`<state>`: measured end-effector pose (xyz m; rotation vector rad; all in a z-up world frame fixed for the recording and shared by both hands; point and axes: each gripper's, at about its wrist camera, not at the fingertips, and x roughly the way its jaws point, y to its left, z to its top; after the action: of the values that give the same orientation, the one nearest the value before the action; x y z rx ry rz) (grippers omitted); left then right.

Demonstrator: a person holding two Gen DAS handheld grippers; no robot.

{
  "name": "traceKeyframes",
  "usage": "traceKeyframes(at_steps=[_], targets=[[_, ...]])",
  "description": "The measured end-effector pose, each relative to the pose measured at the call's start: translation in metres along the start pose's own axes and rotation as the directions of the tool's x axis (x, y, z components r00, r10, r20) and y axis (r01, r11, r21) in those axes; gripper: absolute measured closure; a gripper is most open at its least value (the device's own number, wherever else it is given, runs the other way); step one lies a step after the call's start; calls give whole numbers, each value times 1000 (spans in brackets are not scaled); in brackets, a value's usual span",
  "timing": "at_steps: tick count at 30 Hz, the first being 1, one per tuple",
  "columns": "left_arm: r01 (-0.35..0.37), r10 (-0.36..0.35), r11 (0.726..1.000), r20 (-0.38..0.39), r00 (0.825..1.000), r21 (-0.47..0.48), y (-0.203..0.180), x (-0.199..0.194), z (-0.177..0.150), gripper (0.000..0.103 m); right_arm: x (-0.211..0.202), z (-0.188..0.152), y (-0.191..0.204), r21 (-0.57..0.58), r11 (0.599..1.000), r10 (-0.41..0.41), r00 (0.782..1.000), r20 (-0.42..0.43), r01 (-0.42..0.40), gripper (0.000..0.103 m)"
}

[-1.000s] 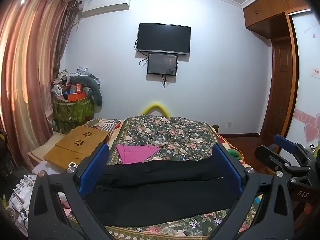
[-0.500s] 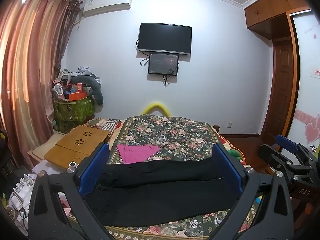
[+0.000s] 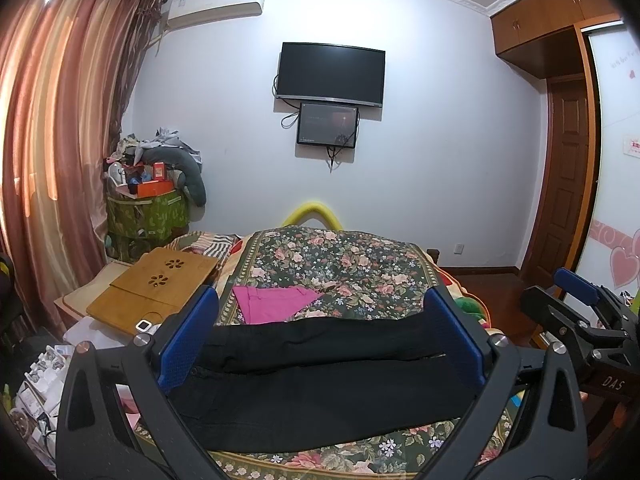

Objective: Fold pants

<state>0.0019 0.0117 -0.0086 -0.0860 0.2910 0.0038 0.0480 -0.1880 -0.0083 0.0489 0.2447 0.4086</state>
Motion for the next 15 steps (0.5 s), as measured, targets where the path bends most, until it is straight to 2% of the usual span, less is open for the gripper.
traceKeyframes(at_steps=[15], targets=[[-4,4,1000,0,1000,-2,0,4,3,0,3,-2,-5,-5,1000,-5,1000,2,5,0]])
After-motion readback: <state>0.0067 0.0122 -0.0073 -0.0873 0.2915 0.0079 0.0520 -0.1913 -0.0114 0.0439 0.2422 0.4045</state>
